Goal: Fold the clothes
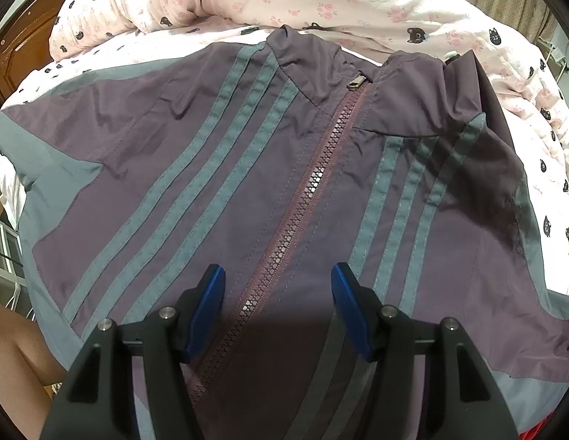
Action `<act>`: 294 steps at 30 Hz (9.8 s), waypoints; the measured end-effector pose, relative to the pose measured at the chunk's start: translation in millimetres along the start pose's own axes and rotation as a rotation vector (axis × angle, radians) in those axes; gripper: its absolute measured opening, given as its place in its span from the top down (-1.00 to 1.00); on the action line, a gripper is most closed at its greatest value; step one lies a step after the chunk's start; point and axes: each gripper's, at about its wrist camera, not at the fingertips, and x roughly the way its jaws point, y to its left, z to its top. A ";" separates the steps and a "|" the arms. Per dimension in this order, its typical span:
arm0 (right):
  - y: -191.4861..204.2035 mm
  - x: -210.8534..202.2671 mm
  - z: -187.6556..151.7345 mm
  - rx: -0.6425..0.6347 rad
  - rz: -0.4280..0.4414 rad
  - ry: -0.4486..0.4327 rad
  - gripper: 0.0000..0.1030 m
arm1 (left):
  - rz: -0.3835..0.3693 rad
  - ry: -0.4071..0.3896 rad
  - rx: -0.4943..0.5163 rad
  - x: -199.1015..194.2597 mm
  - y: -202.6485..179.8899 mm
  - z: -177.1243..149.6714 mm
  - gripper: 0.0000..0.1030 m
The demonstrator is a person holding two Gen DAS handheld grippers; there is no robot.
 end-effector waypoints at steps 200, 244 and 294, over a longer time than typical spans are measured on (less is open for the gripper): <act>-226.1 18.1 128.5 0.265 -0.328 -0.354 -0.48 | -0.404 0.126 -0.184 139.7 -240.1 204.1 -0.91; -221.6 -132.9 -45.7 0.131 -0.241 -0.171 -0.52 | -0.698 -0.095 -0.048 -84.9 -237.7 128.9 -0.91; -333.2 -125.5 -178.7 0.476 -0.136 0.014 0.44 | -0.638 -0.018 -0.039 -75.0 -264.2 61.2 -0.91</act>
